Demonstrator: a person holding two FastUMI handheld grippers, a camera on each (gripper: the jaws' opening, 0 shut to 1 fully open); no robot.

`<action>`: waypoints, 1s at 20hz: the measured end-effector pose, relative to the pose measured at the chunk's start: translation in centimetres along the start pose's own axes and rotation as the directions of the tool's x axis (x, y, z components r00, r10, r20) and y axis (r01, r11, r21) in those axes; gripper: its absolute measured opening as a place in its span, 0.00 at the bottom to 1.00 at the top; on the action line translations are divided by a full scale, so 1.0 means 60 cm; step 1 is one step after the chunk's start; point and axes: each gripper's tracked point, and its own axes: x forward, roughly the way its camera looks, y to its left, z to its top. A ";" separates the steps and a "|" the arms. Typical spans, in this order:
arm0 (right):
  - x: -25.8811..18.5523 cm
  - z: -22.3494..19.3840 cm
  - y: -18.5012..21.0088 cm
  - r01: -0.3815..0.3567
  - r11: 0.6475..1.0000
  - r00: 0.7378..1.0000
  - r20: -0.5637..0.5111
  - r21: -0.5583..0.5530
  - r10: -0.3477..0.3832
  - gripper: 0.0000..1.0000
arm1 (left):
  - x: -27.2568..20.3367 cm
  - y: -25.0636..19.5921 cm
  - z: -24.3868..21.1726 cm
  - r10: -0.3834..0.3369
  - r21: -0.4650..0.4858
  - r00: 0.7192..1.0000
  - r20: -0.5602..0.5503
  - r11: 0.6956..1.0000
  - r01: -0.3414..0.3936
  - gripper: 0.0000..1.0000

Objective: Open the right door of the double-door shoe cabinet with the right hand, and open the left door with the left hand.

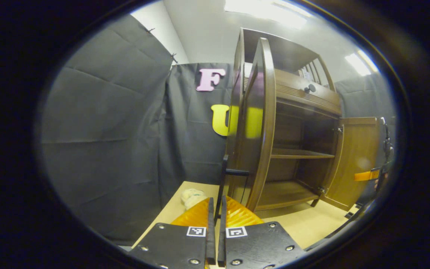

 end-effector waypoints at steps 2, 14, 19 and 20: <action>-0.007 0.006 -0.014 -0.013 1.000 1.000 0.012 -0.009 0.013 0.92 | -0.040 -0.005 0.006 0.054 -0.004 0.999 0.007 0.999 -0.054 0.04; -0.078 0.028 -0.069 -0.143 0.983 0.987 0.060 -0.117 0.151 0.92 | -0.209 -0.187 0.129 0.231 -0.083 0.966 0.119 0.972 -0.222 0.19; -0.108 0.064 -0.089 -0.207 0.965 0.961 0.151 -0.158 0.231 0.92 | -0.210 -0.248 0.128 0.292 -0.063 0.946 0.138 0.956 -0.286 0.87; -0.112 0.067 -0.097 -0.211 0.963 0.960 0.153 -0.165 0.236 0.92 | -0.213 -0.256 0.129 0.323 -0.047 0.935 0.148 0.947 -0.319 1.00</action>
